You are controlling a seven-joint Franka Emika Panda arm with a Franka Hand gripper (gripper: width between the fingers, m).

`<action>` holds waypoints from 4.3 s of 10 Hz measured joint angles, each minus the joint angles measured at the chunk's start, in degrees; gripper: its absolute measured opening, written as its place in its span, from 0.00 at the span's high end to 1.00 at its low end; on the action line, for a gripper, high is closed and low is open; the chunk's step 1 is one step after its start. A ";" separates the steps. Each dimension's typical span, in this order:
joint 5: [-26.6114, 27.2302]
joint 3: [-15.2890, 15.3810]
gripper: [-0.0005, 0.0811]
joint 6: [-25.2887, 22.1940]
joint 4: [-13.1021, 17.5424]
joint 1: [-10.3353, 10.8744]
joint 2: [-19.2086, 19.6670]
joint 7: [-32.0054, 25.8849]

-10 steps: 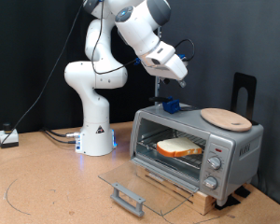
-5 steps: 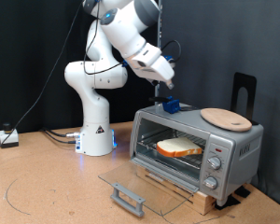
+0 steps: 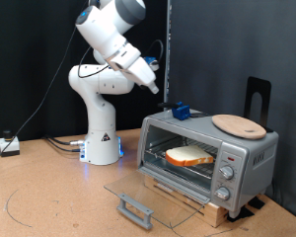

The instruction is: Make a piece of toast with the oven

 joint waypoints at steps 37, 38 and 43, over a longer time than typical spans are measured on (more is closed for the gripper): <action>-15.52 -5.17 0.01 1.38 24.47 -15.68 51.61 50.91; -15.43 -5.15 0.01 -0.89 24.90 -15.68 52.19 51.37; -15.85 -4.05 0.01 -0.92 26.19 -15.21 58.61 51.60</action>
